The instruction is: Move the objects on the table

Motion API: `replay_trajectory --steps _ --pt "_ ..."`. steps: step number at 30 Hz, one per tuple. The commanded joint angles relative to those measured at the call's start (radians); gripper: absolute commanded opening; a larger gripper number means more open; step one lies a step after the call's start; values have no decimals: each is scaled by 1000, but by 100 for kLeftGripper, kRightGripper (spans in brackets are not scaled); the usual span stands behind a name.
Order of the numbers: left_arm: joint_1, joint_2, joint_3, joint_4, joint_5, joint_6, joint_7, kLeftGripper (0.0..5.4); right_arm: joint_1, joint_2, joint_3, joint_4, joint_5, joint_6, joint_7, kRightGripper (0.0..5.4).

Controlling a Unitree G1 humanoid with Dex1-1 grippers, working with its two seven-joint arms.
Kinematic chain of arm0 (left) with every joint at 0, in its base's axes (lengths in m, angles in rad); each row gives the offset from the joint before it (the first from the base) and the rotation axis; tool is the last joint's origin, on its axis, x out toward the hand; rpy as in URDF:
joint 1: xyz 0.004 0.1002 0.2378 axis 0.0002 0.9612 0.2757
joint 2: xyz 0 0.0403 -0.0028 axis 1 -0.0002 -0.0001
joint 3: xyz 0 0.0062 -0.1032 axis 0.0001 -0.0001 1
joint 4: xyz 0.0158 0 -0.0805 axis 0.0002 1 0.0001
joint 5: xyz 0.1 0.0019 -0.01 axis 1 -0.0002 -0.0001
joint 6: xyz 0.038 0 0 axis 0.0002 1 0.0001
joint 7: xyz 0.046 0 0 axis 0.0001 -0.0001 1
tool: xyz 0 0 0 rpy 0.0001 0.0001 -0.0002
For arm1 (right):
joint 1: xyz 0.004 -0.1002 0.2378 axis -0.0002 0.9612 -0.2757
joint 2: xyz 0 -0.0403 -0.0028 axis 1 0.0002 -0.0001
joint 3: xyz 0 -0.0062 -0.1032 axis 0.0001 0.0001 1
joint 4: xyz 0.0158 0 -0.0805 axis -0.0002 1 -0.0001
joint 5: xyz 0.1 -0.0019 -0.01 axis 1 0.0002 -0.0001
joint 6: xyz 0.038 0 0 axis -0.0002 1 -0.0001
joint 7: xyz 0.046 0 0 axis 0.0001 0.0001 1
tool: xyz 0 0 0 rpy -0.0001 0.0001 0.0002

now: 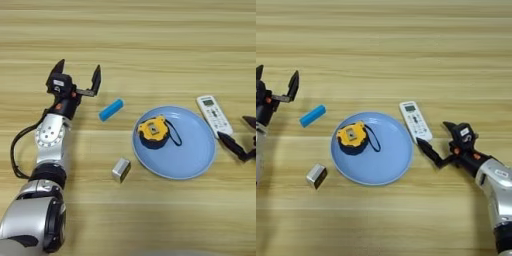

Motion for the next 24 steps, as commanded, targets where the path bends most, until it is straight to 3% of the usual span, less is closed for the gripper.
replay_trajectory --steps 1,24 --pt "-21 4 5 15 -13 0 -11 535 -4 -10 12 18 -17 -7 2 540" --pt "-23 4 4 22 -26 2 -21 535 -22 4 47 27 -32 -17 -6 540"
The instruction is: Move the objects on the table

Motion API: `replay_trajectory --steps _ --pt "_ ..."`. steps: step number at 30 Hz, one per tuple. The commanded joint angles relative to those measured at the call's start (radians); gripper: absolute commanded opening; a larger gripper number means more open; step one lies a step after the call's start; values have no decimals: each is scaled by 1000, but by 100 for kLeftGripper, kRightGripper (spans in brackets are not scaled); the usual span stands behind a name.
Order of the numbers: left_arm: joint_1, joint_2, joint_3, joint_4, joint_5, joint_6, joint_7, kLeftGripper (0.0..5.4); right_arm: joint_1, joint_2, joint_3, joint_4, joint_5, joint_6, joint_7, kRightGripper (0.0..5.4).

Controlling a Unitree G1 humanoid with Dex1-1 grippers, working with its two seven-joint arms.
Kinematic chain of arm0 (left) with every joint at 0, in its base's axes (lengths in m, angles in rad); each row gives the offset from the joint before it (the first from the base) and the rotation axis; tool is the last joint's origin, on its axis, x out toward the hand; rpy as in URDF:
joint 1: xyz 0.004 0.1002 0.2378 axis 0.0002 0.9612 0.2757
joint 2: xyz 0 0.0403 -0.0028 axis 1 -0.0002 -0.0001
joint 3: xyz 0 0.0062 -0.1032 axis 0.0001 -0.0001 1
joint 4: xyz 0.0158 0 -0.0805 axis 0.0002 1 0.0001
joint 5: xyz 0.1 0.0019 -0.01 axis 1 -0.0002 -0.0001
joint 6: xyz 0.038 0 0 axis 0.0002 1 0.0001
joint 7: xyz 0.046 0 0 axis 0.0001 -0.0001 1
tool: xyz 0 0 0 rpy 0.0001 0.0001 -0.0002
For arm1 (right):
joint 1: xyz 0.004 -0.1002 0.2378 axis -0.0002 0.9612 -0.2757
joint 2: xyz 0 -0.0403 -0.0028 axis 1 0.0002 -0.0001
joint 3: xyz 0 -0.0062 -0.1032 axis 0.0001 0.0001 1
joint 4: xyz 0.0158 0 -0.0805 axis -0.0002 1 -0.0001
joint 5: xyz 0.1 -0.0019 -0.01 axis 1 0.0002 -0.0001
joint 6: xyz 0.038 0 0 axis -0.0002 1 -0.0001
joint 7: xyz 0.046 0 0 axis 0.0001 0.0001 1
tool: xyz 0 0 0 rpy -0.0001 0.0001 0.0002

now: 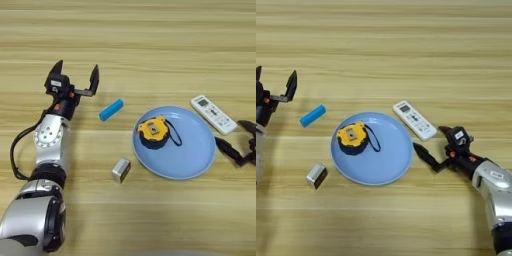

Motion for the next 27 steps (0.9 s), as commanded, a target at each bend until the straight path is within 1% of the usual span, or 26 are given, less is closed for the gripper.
replay_trajectory --steps 1,9,11,21,27 --pt "-20 3 -2 7 2 1 -6 535 -20 5 15 10 -17 -10 -6 540" --pt "-18 2 -2 5 2 1 -7 535 -58 17 26 46 -39 -17 -39 540" --pt "-18 2 -2 5 2 0 -7 535 -72 21 24 55 -36 -11 -44 540" --pt "-16 1 -3 3 1 0 -8 535 -153 34 37 143 -65 -18 -81 540" --pt "-16 1 -2 2 1 0 -8 535 -172 38 43 173 -75 -17 -85 540"
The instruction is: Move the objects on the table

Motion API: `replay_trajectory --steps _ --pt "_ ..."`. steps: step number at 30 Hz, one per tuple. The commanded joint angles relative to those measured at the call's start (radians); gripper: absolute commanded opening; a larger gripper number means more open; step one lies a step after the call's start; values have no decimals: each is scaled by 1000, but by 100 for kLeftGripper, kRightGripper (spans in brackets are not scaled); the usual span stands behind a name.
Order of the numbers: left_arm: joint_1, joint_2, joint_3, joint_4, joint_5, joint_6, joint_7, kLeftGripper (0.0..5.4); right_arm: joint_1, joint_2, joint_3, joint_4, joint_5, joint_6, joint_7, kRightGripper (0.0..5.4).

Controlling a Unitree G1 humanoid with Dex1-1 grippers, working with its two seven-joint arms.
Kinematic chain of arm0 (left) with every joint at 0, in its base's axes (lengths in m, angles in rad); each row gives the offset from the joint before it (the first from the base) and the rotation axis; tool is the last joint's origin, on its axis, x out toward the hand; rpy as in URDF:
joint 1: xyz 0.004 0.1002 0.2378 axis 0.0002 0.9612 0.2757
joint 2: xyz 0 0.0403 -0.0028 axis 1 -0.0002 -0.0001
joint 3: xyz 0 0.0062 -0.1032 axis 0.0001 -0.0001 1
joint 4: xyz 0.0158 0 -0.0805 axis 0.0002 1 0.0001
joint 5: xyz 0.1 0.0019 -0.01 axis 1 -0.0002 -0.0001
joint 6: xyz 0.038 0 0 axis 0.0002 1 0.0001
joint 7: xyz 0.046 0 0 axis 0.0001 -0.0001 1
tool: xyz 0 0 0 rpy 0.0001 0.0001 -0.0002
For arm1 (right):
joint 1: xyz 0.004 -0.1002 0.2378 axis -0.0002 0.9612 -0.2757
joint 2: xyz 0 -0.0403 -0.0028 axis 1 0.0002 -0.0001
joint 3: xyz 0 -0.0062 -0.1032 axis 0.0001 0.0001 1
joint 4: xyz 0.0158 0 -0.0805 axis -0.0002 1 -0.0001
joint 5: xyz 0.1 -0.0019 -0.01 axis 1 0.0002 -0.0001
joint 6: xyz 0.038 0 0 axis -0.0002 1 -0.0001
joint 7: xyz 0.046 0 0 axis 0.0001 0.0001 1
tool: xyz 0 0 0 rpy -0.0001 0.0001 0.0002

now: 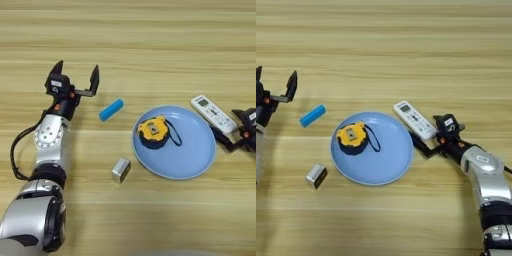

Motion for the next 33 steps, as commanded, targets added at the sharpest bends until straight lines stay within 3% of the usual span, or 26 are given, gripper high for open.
replay_trajectory --steps 1,11,33 --pt "-16 1 -2 2 1 0 -5 535 -21 3 11 20 -18 -4 -5 540" --pt "-17 0 -2 2 1 0 -5 535 -51 13 28 78 -33 11 1 540" --pt "-22 -1 -1 7 0 0 -5 540 -77 15 30 111 -30 7 -3 300"
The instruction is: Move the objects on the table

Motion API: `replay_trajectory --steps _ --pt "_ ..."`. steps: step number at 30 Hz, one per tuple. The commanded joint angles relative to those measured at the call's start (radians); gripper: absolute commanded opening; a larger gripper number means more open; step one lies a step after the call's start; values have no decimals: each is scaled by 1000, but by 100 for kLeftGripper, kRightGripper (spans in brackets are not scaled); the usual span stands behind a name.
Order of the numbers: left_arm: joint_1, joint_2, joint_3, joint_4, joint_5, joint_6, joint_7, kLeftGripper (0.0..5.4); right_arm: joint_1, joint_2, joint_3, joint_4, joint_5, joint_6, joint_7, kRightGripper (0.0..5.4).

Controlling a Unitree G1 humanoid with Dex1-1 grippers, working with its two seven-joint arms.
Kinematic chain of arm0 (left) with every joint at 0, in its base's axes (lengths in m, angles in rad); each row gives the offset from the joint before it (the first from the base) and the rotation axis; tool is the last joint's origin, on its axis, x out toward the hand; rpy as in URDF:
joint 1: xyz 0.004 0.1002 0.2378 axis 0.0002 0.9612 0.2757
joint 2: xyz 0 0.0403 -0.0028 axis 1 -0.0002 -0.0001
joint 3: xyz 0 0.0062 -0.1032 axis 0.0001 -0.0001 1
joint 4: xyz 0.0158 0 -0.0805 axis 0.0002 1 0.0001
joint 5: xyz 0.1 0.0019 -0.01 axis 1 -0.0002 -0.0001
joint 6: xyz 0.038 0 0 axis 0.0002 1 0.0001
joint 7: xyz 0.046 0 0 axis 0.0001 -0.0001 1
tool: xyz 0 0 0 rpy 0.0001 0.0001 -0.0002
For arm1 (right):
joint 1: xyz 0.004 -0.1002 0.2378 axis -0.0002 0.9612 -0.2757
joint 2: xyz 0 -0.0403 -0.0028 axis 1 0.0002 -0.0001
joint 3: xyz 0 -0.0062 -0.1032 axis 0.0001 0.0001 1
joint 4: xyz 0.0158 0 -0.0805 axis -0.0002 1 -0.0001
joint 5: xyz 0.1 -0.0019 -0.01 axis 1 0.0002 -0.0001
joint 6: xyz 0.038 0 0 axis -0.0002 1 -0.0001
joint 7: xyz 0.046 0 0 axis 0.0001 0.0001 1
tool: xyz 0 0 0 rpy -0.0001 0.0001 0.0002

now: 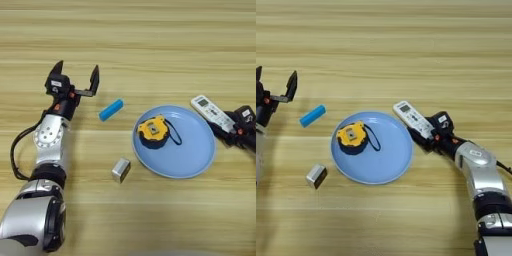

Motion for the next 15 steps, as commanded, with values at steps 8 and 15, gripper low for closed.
replay_trajectory --steps 8,15 --pt "-24 1 -1 10 1 1 -4 540 -21 3 -6 17 -9 -7 -18 290" --pt "-27 1 -2 15 2 1 -5 540 -32 9 -30 -15 14 -45 -31 290"
